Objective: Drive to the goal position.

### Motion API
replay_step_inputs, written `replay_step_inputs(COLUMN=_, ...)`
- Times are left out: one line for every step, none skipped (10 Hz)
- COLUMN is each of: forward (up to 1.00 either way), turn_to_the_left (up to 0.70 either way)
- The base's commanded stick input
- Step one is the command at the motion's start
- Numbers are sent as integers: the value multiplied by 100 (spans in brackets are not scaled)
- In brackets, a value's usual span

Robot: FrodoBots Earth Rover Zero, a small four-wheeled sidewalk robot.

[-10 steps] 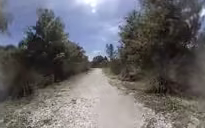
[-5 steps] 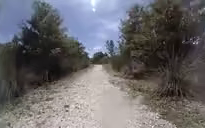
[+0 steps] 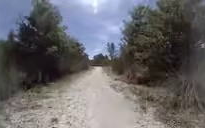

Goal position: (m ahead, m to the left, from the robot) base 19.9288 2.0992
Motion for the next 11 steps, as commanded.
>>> replay_step_inputs(forward=70, turn_to_the_left=0)
replay_step_inputs(forward=70, turn_to_the_left=0)
replay_step_inputs(forward=70, turn_to_the_left=0)
replay_step_inputs(forward=70, turn_to_the_left=0)
replay_step_inputs(forward=70, turn_to_the_left=0)
replay_step_inputs(forward=70, turn_to_the_left=0)
replay_step_inputs(forward=70, turn_to_the_left=0)
replay_step_inputs(forward=70, turn_to_the_left=0)
replay_step_inputs(forward=70, turn_to_the_left=0)
replay_step_inputs(forward=70, turn_to_the_left=0)
replay_step_inputs(forward=70, turn_to_the_left=0)
